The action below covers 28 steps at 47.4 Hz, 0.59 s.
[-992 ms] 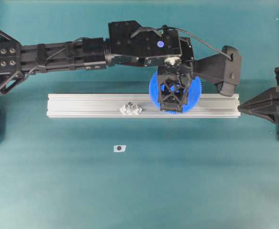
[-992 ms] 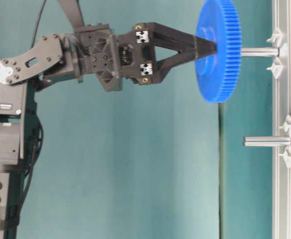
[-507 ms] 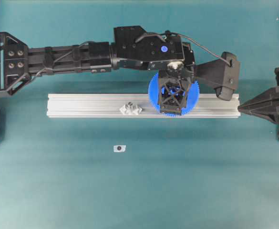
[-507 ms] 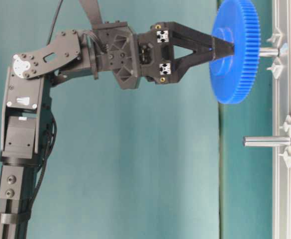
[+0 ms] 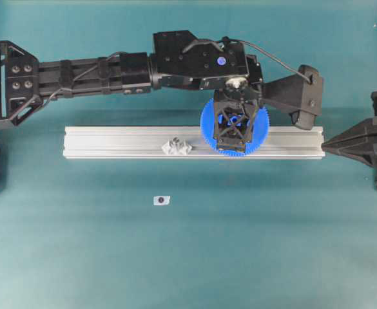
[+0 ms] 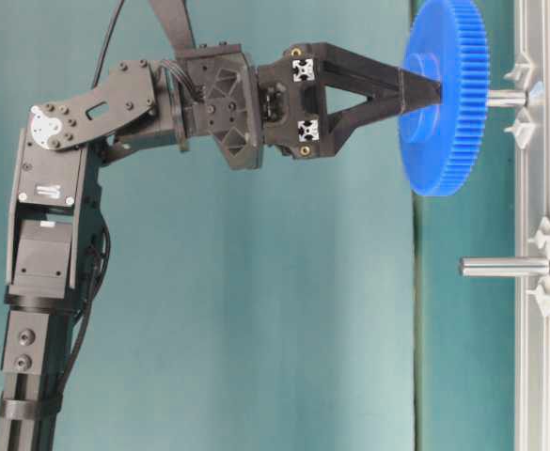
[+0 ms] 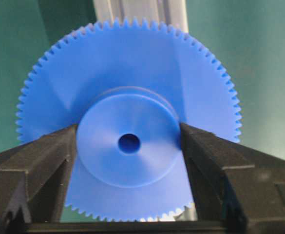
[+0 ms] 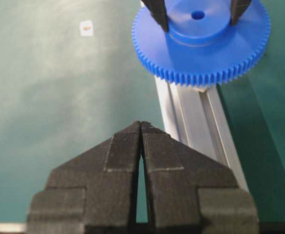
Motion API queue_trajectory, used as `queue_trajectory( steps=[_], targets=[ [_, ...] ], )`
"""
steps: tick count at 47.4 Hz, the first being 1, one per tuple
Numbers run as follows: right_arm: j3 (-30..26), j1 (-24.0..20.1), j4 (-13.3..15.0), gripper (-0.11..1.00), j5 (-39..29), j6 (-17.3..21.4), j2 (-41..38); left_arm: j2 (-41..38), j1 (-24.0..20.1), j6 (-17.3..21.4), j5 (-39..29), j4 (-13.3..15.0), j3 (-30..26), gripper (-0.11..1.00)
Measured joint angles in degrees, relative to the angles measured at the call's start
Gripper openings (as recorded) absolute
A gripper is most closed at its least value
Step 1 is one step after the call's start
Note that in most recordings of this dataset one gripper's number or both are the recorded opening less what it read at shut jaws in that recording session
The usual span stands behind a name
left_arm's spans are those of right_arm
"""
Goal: Find the location of the shaft and insert the large gear.
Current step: 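Align the gear's bore with the tip of the right shaft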
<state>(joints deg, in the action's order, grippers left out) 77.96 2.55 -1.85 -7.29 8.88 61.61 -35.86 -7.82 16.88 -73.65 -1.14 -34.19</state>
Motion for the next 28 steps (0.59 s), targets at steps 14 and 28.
queue_trajectory(
  steps=[14,28],
  targets=[
    [-0.09,0.0,0.0,0.02,0.09,-0.09,0.0,0.0,-0.09,0.0,0.0,0.09,0.0,0.7],
    [0.0,0.0,0.0,0.02,0.09,-0.09,0.0,0.0,-0.44,0.97,0.0,0.18,0.0,0.7]
  ],
)
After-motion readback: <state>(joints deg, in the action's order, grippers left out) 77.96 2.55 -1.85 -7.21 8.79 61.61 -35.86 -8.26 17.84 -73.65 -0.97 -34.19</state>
